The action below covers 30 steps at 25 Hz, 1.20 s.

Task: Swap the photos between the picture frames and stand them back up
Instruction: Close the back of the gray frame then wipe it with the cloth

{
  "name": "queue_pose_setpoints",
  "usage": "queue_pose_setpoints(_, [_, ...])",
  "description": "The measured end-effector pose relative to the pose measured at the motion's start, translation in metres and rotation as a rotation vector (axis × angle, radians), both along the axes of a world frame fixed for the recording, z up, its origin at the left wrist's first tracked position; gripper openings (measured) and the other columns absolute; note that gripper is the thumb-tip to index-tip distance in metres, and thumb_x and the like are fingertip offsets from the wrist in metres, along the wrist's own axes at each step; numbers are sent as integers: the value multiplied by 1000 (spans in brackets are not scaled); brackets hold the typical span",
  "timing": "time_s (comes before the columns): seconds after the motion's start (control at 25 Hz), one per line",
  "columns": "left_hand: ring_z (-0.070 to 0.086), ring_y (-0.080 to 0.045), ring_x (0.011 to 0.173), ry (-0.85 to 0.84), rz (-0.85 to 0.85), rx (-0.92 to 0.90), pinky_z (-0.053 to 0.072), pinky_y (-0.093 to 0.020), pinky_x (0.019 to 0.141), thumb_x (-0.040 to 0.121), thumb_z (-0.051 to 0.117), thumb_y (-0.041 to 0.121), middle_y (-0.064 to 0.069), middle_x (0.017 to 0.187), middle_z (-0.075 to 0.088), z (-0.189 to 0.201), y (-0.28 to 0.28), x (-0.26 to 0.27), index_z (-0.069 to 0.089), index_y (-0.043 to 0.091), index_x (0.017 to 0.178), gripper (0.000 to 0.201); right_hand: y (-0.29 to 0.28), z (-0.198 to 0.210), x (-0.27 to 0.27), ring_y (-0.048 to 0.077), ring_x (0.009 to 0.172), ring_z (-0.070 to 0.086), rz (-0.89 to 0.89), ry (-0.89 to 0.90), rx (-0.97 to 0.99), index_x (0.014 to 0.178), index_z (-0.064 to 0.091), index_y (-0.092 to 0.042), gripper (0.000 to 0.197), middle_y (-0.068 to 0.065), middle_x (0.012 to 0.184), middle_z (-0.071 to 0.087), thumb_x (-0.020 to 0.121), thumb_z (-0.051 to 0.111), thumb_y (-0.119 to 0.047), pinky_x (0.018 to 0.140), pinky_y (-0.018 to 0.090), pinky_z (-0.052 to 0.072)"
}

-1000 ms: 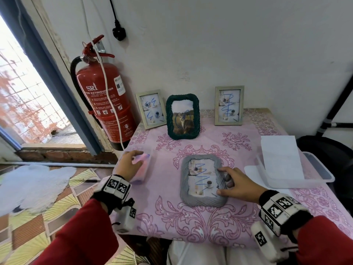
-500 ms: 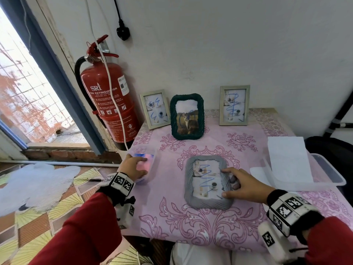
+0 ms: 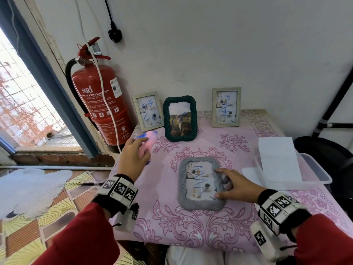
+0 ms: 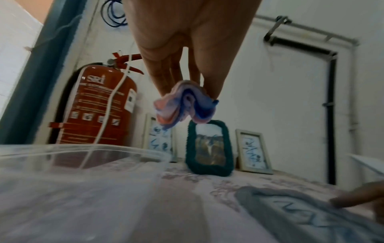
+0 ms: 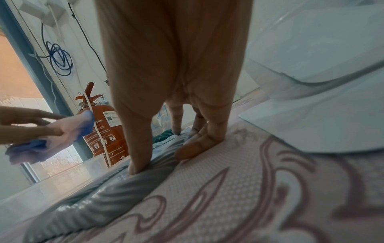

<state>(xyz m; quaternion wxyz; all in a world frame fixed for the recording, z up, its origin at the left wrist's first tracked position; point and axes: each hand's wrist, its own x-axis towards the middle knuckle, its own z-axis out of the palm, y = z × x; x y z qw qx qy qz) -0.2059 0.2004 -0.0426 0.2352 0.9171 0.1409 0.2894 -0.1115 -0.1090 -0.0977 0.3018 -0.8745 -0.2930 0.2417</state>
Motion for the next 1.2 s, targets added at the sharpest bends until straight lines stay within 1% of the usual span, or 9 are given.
queue_pose_setpoints(0.12, [53, -4, 72, 34, -132, -118, 45, -7, 63, 81, 62, 8, -4, 102, 52, 2, -38, 11, 59, 9, 121, 40, 0, 2, -2, 13, 90, 49, -3, 2, 0, 143, 27, -27, 88, 4, 111, 39, 72, 78, -38, 74, 13, 40])
queue_pose_setpoints(0.28, [51, -12, 83, 178, -232, -129, 40, -18, 78, 79, 64, 12, 0, 100, 49, -15, -84, 24, 58, 13, 123, 44, 0, 3, -3, 12, 87, 51, -18, 5, 9, 144, 27, -26, 89, 4, 108, 41, 71, 78, -39, 78, 18, 41])
queue_pose_setpoints(0.44, [57, -24, 99, 350, -318, -164, 44, -30, 94, 85, 62, 19, -9, 115, 49, -37, -111, 28, 55, 10, 127, 44, 0, 3, -4, 13, 86, 52, -29, -2, 9, 144, 27, -26, 90, 5, 107, 42, 71, 78, -38, 78, 19, 41])
queue_pose_setpoints(0.56, [50, -25, 112, 504, -368, -164, 36, -28, 104, 95, 48, 20, -13, 124, 43, -47, -119, 29, 51, 4, 131, 40, 0, 4, -5, 14, 87, 52, -35, 6, 7, 143, 28, -26, 89, 5, 105, 44, 71, 78, -38, 79, 21, 44])
queue_pose_setpoints(0.68, [48, -22, 115, 538, -437, -240, 30, -13, 97, 93, 46, 6, -15, 126, 43, -45, -113, 26, 49, 2, 133, 40, -1, 5, -6, 14, 87, 52, -39, 12, 10, 144, 27, -26, 89, 4, 104, 44, 71, 78, -38, 79, 21, 44])
queue_pose_setpoints(0.8, [50, -19, 114, 431, -430, -356, 34, -13, 89, 86, 55, 0, -12, 127, 50, -38, -96, 22, 52, 8, 130, 45, -1, 7, -7, 14, 89, 51, -30, 20, 5, 144, 26, -25, 90, 5, 105, 44, 72, 78, -37, 80, 21, 44])
queue_pose_setpoints(0.88, [44, -19, 127, 455, -401, -299, 30, -13, 94, 81, 67, 11, -6, 136, 46, -36, -80, 21, 45, 13, 135, 59, 0, 12, -7, 15, 94, 51, -23, 34, -27, 145, 22, -23, 92, 7, 110, 44, 73, 77, -37, 84, 23, 44])
queue_pose_setpoints(1.0, [25, -8, 138, 713, -464, -229, 16, -10, 101, 74, 76, 36, 2, 152, 26, -38, -59, 18, 22, 17, 147, 93, 12, 20, -9, 27, 118, 44, -29, 19, -156, 146, 12, -19, 90, 15, 129, 35, 80, 70, -35, 102, 31, 38])
queue_pose_setpoints(1.2, [-8, -13, 146, 870, -551, -121, 0, -26, 116, 73, 74, 45, 1, 159, -3, -49, -48, 14, 2, 18, 150, 110, 57, 32, -12, 26, 131, 32, 114, -385, -107, 140, 37, -15, 58, 8, 136, 38, 89, 55, -37, 110, 36, 29])
